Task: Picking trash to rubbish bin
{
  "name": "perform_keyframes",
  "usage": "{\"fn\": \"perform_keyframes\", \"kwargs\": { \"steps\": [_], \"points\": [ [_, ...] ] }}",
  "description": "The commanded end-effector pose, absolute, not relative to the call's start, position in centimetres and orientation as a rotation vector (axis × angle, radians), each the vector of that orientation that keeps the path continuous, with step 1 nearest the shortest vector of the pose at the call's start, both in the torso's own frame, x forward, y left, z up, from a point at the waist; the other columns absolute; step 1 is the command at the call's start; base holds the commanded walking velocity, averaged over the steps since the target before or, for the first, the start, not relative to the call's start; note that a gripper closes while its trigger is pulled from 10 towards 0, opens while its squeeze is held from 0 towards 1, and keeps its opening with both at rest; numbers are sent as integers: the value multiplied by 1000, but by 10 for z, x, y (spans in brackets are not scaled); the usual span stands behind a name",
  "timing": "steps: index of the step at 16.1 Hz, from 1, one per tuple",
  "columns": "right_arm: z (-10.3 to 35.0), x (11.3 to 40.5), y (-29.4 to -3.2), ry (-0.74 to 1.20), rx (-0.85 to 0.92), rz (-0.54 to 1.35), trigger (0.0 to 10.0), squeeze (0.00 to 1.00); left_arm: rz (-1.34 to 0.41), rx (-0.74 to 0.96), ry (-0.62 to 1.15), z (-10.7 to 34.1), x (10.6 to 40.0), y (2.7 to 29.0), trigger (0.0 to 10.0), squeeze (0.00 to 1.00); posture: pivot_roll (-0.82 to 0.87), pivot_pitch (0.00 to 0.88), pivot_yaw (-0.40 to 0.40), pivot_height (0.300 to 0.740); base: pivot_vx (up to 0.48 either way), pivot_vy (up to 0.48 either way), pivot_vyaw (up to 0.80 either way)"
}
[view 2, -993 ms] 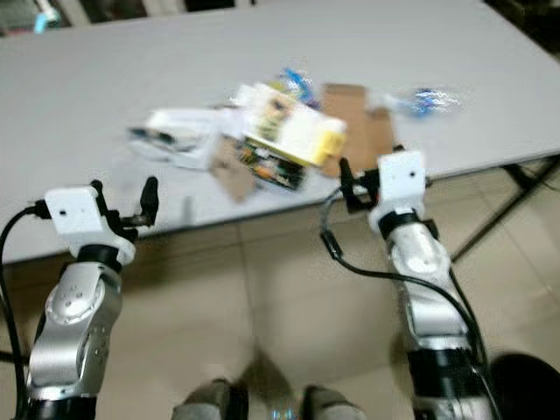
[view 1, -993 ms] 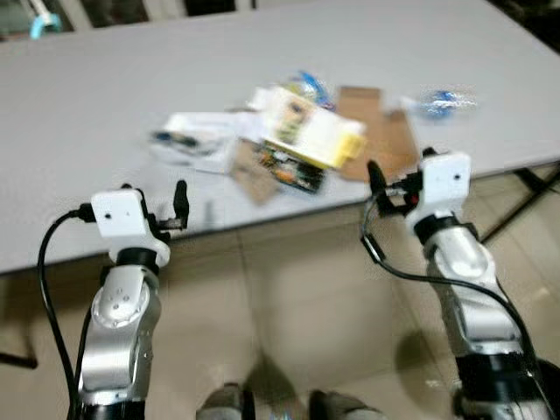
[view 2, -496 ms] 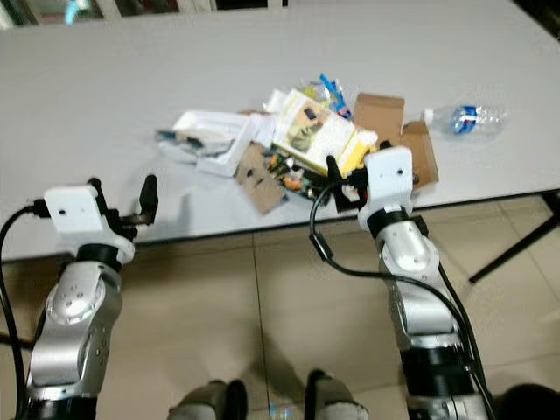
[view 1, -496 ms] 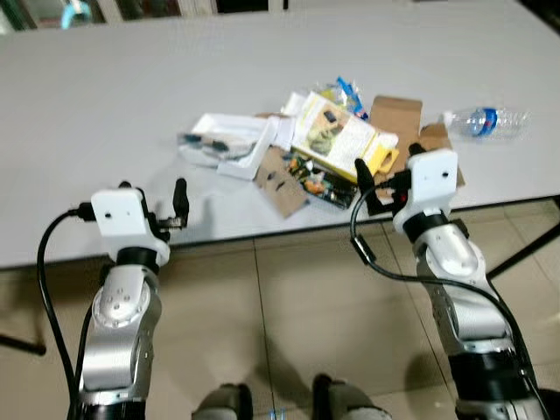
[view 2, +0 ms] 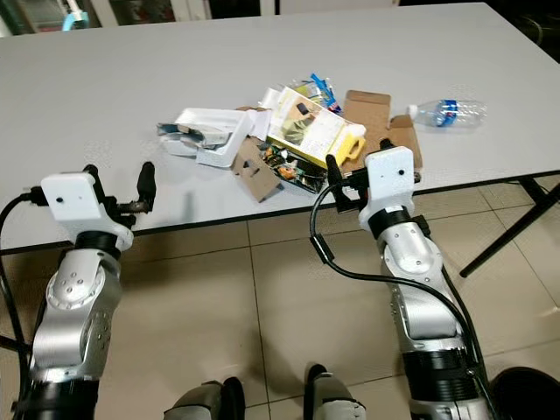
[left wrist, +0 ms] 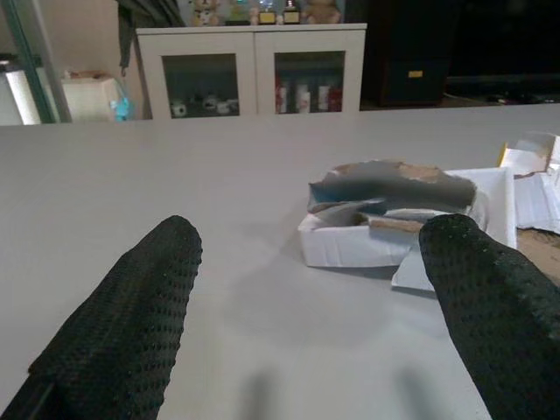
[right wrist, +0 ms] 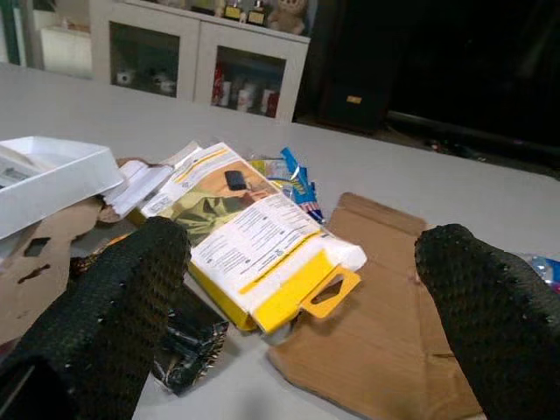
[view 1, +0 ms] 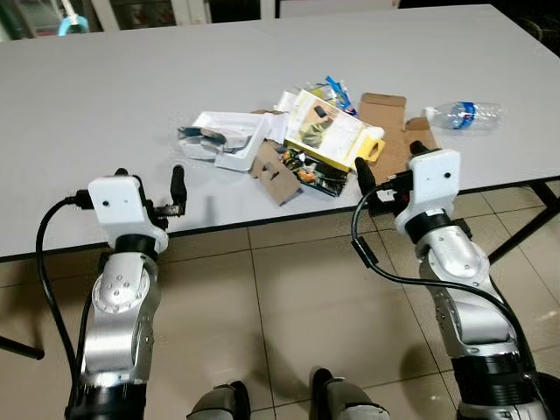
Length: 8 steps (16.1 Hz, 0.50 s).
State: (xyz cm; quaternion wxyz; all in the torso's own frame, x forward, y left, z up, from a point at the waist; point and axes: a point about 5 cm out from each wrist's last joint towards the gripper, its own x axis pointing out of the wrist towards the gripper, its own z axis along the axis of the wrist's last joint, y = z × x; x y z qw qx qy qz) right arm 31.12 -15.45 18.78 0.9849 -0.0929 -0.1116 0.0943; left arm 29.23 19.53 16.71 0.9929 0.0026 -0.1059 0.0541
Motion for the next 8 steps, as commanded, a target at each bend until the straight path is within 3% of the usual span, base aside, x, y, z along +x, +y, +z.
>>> {"fn": "perform_keyframes", "kwargs": {
  "steps": [1,8],
  "points": [
    [191,308,-154,-233,-210,194,10000,0,119,-6,-208,166,294,201,10000,0,-152,221,19,740,0,0,0],
    [194,289,-158,-235,-259,198,10000,0,38,-12,-215,165,312,195,10000,0,-225,266,19,740,0,0,0]
  ]
}}
